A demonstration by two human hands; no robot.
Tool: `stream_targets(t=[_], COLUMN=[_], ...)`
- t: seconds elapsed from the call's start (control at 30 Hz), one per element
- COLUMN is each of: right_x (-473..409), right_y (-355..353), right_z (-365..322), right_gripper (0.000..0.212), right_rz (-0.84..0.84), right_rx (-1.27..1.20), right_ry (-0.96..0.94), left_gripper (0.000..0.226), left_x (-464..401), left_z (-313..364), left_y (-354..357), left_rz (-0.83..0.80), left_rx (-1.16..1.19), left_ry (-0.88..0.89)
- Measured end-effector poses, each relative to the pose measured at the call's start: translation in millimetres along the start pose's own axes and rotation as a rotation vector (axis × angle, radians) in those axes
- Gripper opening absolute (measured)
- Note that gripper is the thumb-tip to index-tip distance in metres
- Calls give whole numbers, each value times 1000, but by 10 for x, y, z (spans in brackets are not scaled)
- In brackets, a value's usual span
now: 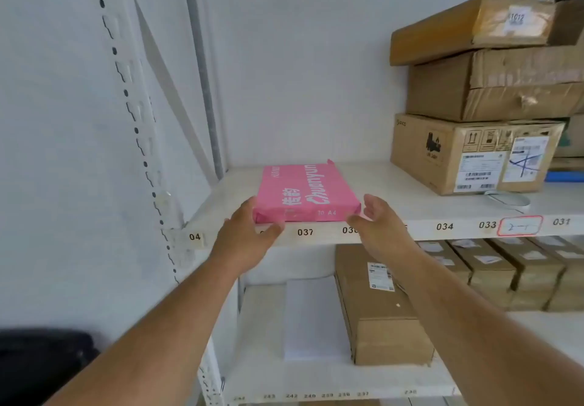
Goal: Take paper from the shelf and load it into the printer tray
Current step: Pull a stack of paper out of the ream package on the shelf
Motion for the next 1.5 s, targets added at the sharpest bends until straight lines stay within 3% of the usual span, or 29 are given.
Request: stream_targets(t=[0.1,0.17,0.83,1.07,1.13,1.23,1.33,1.5], right_x=[-105,-181,70,199,170,118,86,113], right_y=[58,97,-30,-12,-61,-101,-101,-143], right_z=[14,75,118,167,179,130,96,72], right_gripper=[21,17,37,50,50,47,32,22], right_rz=[35,39,148,148,240,419,471,542], right_rx=[106,132,29,107,389,761,824,855], right_ry=[-28,-15,-132,-215,-262,-487,-713,-940], left_gripper=[72,73,64,60,55,43,22,26], left_x=[-123,-191,-60,48,38,65,69,36], left_z=[-116,-157,-391,-411,-286,-105,-74,-33], left_y=[39,76,47,28,2,83,129,117], left_rz=[-40,-67,28,61,98,91,54,13], left_rx=[-140,-165,65,-6,-124,-332,-394,-458], left_ry=[42,45,167,297,439,732,872,975])
Point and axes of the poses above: each hand's wrist, its own x-axis away from the middle knuckle, its own y-axis out of the palm, z = x × y, the point moved 8 cm from there along -x, towards the middle knuckle, and after that the axes turned 12 degrees about x, right-handed, at the moved point
